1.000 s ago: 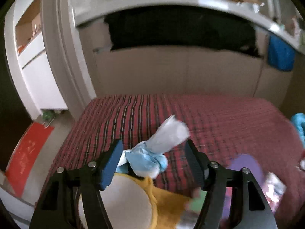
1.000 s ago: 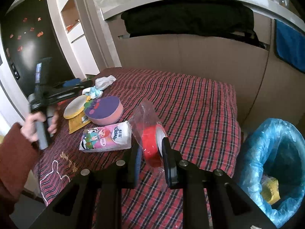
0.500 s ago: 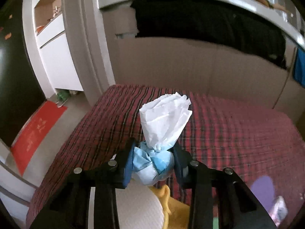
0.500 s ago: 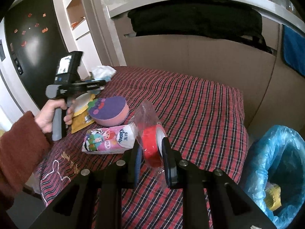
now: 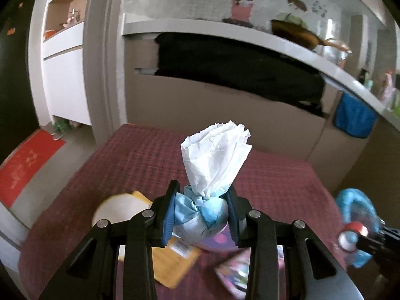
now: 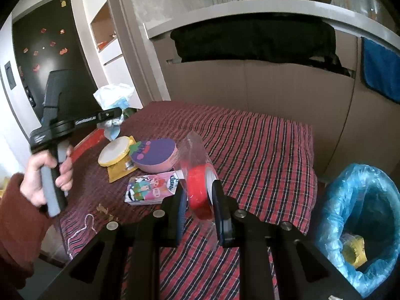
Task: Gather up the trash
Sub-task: 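Carry tissue bundle and bagged tape over the bin and release both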
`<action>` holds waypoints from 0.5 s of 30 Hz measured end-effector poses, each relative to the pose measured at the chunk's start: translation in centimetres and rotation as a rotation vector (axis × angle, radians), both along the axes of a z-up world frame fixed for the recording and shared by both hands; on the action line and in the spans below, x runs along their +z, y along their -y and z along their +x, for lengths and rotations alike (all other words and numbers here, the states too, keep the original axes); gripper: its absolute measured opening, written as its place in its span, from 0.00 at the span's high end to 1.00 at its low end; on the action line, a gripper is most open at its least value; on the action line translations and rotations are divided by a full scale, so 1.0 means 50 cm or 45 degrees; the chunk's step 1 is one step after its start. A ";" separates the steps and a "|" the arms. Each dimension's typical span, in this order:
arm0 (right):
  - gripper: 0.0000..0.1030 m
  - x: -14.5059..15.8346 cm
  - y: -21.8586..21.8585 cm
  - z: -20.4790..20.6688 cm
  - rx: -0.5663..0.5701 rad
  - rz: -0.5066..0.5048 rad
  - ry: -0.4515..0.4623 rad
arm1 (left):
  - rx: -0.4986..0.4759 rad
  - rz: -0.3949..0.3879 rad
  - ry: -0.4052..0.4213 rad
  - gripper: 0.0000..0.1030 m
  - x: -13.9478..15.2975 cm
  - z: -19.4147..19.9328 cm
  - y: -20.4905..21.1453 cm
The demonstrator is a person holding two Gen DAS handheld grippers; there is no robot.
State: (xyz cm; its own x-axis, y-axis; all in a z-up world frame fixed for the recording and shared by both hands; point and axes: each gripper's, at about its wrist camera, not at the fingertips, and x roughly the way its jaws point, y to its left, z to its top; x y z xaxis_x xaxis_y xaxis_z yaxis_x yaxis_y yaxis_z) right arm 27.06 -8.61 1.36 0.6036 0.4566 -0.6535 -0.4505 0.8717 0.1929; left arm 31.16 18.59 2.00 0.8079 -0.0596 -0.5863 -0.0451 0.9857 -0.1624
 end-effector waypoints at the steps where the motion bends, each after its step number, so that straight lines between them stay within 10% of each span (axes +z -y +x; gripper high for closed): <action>1: 0.82 0.003 0.001 -0.003 -0.002 0.000 0.005 | -0.019 -0.025 0.005 0.65 0.004 -0.012 0.010; 15: 0.83 0.041 0.018 -0.032 -0.018 0.008 0.068 | -0.135 -0.145 0.096 0.65 0.034 -0.167 0.101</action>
